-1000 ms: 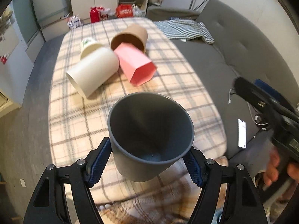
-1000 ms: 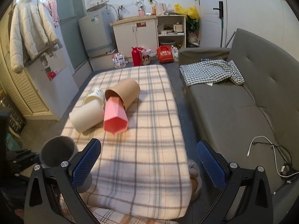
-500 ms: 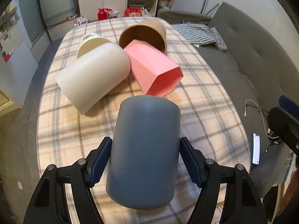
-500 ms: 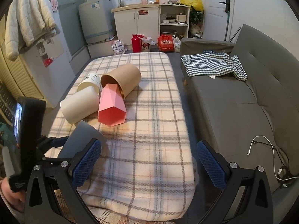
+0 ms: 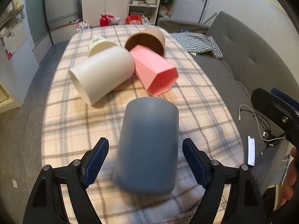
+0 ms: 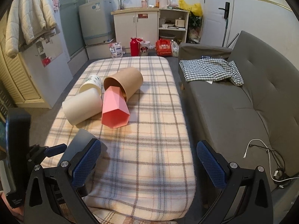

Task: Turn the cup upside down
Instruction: 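Lower the grey cup onto the table and open the left gripper, then grasp the grey cup with the right gripper and tip it upright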

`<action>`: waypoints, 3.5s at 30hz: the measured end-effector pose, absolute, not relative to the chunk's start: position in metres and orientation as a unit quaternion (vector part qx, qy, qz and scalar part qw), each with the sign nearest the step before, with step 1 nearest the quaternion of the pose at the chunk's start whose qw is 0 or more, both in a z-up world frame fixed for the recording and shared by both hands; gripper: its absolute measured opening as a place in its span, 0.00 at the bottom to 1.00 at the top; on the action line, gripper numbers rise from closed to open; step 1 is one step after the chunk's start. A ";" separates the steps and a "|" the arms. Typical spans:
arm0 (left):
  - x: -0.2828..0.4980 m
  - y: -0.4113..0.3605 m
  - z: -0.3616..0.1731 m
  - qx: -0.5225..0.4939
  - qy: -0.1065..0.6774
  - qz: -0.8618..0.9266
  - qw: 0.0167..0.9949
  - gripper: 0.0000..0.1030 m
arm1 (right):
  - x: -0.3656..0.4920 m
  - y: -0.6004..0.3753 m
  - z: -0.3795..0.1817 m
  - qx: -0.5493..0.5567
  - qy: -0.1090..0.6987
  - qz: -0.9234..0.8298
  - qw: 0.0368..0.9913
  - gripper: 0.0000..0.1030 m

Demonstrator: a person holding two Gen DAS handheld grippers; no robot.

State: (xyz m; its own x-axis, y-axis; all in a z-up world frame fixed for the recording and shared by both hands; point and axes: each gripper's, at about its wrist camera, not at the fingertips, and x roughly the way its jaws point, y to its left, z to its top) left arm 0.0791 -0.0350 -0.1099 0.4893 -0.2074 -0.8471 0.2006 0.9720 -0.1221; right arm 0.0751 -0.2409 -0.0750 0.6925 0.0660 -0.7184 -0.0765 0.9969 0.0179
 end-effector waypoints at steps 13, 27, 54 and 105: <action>0.037 0.009 -0.058 0.017 0.383 -0.055 0.922 0.91 | 0.047 -0.222 -0.059 0.000 0.365 0.037 0.930 1.00; 0.018 0.061 -0.062 0.018 0.348 -0.011 0.937 0.92 | 0.033 -0.161 -0.086 -0.005 0.398 0.060 0.916 1.00; 0.028 0.118 -0.101 -0.024 0.388 0.040 0.920 0.92 | 0.076 -0.110 -0.166 0.027 0.517 0.076 0.852 0.80; 0.036 0.062 -0.101 0.035 0.408 0.024 0.912 0.92 | 0.089 -0.152 -0.121 0.001 0.414 0.135 0.900 0.72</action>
State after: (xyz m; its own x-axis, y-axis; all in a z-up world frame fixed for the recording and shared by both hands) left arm 0.0356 0.0623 -0.1013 0.6656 0.0729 -0.7428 -0.0154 0.9963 0.0840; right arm 0.0887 -0.1518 -0.1215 0.6213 0.2436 -0.7447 -0.2417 0.9637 0.1136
